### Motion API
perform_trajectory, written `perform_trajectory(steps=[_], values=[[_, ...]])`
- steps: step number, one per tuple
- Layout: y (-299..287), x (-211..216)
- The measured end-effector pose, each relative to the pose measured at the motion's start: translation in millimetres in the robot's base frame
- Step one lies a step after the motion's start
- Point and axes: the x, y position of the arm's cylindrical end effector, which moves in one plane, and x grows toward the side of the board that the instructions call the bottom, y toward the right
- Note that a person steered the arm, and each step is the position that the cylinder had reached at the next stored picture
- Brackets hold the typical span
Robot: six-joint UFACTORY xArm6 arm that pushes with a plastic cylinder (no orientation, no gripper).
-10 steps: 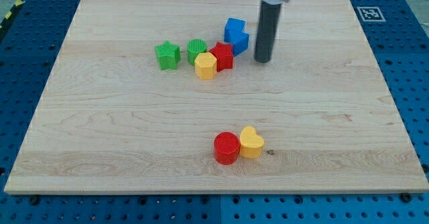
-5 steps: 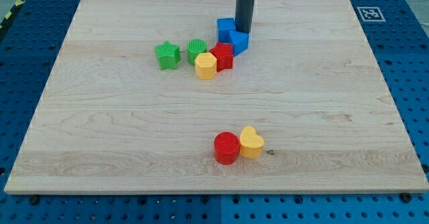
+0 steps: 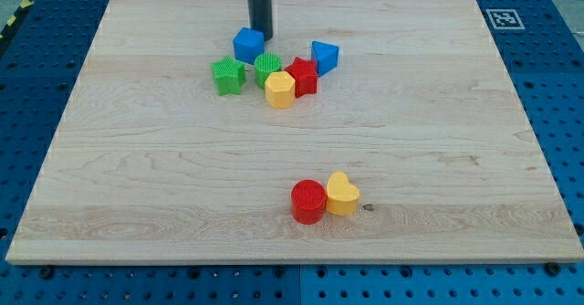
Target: Push the cube into the green circle
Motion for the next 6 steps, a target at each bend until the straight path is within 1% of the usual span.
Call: perform_trajectory(steps=[2, 3, 6], values=[[-61, 0], [-78, 0], [-54, 4]])
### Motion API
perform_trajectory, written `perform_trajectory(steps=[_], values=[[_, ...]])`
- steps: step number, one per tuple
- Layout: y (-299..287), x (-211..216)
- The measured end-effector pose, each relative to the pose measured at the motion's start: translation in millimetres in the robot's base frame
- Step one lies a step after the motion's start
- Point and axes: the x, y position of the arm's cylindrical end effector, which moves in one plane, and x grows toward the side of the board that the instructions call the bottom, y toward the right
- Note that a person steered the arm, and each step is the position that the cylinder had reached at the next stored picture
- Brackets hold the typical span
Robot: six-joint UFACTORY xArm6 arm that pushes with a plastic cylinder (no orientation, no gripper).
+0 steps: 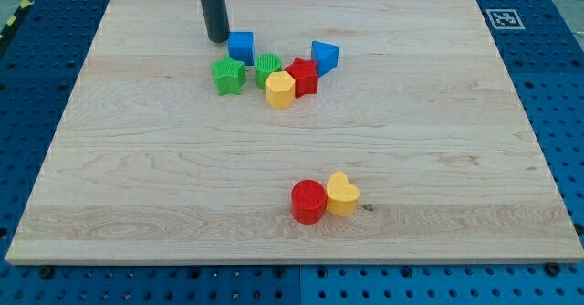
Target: Push the cube into the green circle
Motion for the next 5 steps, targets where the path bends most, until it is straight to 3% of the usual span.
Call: perform_trajectory(steps=[5], values=[[33, 29]])
